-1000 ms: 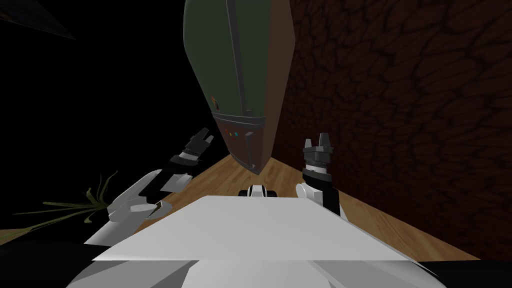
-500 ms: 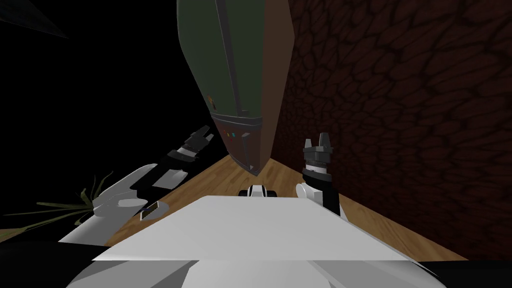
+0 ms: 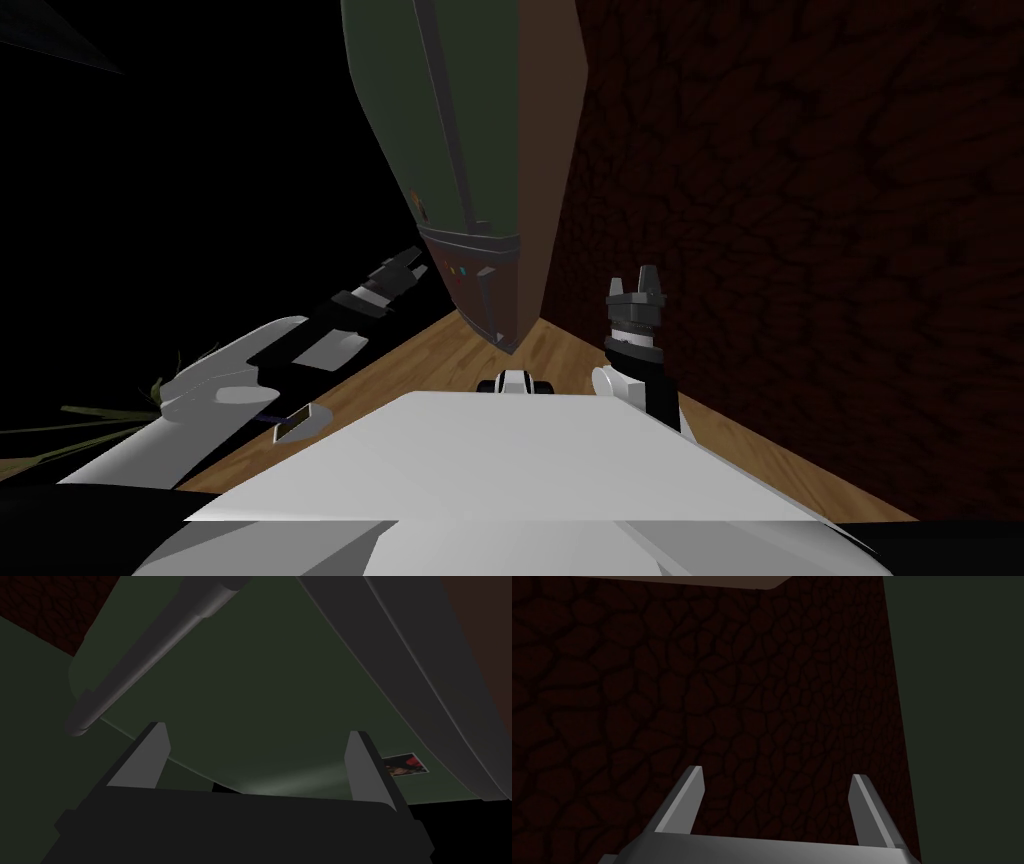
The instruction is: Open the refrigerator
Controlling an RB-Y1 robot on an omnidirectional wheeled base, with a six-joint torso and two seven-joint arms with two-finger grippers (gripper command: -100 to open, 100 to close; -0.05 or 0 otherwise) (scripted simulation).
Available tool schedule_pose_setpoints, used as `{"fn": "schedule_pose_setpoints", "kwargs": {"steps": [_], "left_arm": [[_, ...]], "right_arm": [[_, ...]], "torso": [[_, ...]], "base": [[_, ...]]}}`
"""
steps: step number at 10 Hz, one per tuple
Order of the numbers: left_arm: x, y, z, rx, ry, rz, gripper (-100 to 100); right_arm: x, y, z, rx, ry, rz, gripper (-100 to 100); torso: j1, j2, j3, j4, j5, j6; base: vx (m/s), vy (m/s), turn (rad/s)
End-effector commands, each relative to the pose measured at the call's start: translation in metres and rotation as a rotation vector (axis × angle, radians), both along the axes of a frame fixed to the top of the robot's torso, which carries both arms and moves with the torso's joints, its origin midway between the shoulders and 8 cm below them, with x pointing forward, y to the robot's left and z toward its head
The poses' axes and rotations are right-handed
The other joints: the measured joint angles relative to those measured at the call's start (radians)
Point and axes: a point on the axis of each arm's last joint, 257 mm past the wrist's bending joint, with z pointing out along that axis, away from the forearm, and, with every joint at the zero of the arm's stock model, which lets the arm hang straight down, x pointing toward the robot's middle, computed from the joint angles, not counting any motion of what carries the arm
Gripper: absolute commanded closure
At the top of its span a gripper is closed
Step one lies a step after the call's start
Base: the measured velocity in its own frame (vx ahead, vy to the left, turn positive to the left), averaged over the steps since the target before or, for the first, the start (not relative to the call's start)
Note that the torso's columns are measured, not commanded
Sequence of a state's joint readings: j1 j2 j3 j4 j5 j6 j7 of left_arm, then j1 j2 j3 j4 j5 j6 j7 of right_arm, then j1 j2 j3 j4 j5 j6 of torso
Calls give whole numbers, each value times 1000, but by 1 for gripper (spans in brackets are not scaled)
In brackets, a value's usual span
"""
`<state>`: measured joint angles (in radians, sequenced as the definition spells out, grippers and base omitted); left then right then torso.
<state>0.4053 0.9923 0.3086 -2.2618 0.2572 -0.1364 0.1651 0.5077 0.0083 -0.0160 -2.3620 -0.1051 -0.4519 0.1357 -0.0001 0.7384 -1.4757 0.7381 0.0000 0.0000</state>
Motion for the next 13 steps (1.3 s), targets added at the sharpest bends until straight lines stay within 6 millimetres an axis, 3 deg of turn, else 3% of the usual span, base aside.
{"fn": "schedule_pose_setpoints", "kwargs": {"steps": [1,13], "left_arm": [[6,1,4,21,27,0,-100],[41,4,33,134,167,30,-100]], "right_arm": [[0,0,0,0,0,0,0],[0,0,0,0,0,0,0]], "torso": [[-1,-1,-1,0,0,0],[0,0,0,0,0,0]], "base": [[42,-79,16],[49,-79,24]]}}
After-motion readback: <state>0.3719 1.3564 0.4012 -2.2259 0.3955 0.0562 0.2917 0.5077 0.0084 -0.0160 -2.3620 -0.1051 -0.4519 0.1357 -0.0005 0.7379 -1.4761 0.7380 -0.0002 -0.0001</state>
